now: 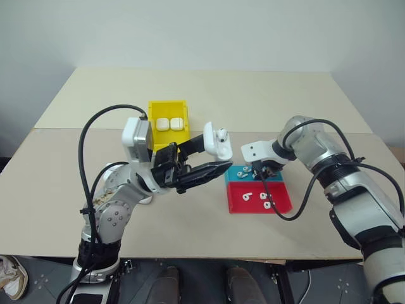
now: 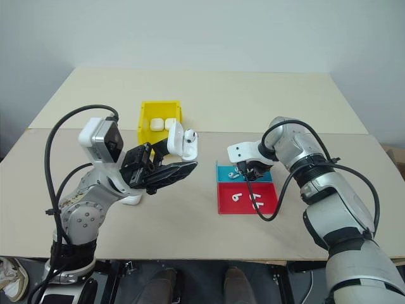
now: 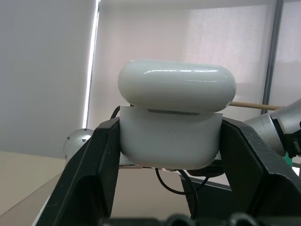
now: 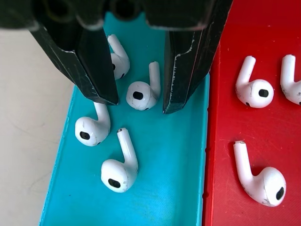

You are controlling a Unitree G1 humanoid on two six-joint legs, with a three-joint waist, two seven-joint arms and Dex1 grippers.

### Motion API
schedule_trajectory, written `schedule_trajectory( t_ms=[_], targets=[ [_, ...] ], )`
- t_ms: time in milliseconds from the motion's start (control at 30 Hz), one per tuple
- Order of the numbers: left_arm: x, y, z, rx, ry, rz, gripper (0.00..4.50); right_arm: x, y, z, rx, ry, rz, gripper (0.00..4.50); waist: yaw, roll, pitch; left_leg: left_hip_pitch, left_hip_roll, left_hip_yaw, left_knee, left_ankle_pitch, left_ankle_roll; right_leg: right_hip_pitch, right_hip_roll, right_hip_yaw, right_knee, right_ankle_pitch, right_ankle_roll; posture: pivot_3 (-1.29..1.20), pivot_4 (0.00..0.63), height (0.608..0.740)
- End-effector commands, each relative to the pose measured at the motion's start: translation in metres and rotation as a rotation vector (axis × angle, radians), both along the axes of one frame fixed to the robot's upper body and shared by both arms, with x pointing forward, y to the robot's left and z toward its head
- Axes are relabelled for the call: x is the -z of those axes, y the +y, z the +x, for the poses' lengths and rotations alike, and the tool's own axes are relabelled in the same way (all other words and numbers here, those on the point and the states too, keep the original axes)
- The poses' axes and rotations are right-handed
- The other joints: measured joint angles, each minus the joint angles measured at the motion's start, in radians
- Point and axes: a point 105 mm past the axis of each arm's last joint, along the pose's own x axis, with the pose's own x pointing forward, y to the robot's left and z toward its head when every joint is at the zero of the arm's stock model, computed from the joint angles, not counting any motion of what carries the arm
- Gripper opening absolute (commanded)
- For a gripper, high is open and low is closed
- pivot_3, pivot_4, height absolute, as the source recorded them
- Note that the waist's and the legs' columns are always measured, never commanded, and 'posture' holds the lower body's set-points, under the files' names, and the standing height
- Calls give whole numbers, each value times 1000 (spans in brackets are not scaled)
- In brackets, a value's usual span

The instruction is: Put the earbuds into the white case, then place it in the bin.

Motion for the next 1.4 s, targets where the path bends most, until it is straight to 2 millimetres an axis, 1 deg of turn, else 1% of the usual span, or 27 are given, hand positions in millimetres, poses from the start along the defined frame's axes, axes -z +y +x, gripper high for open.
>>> schedule_trajectory(
  t_ms=[33, 167, 267, 733, 833, 900, 933, 1133, 1233, 1400],
  targets=[
    [-8, 1, -8, 6, -48, -18, 2830, -2, -5, 1, -14, -15, -8, 1867, 0, 0, 0, 0, 0, 0, 0, 0, 0, 0, 0, 0, 0, 0, 0, 0, 150, 740],
    [-8, 1, -9, 3, -48, -19, 2830, 0, -5, -1, -47, -19, -10, 1867, 0, 0, 0, 0, 0, 0, 0, 0, 0, 0, 0, 0, 0, 0, 0, 0, 150, 740],
    [-8, 1, -9, 0, -48, -19, 2830, 2, -9, 0, -66, -28, -47, 1867, 0, 0, 0, 0, 0, 0, 0, 0, 0, 0, 0, 0, 0, 0, 0, 0, 150, 740],
    [-8, 2, -9, -5, -48, -19, 2830, 4, -11, 1, -77, -33, -60, 1867, 0, 0, 0, 2, 0, 0, 0, 0, 0, 2, 0, 0, 0, 0, 0, 0, 150, 740],
    [-8, 2, -9, -6, -48, -19, 2830, 6, -9, 1, -81, -29, -58, 1342, 0, 0, 0, 2, 0, 0, 0, 0, 0, 2, 0, 0, 0, 0, 0, 0, 150, 740],
    [-8, 2, -9, -7, -48, -19, 2830, 6, -9, 0, -84, -25, -57, 735, 0, 0, 0, 2, 0, 0, 0, 0, 0, 3, 0, 0, 0, 0, 0, 0, 150, 740],
    [-8, 2, -9, -8, -48, -19, 2830, 7, -9, 0, -85, -24, -57, 647, 0, 0, 0, 3, 0, 0, 0, 0, 0, 3, 0, 0, 0, 0, 0, 0, 150, 740],
    [-8, 2, -10, -6, -45, -18, 2830, 7, -10, -2, -68, -15, -42, 647, 0, 0, 0, 3, 0, 0, 0, 0, 0, 3, 0, 0, 0, 0, 0, 0, 150, 740],
    [-7, 2, -10, -3, -45, -18, 2830, 0, -8, -3, -27, 20, 14, 647, 0, 0, 0, 2, 0, 0, 0, 0, 0, 3, 0, 0, 0, 0, 0, 0, 150, 740],
    [-7, 1, -9, 5, -43, -17, 2830, -30, -3, -4, 88, 81, 203, 647, 1, 0, 0, 1, 0, 0, 0, 0, 0, 1, -1, 0, 0, 0, 0, 0, 150, 740]
  ],
)
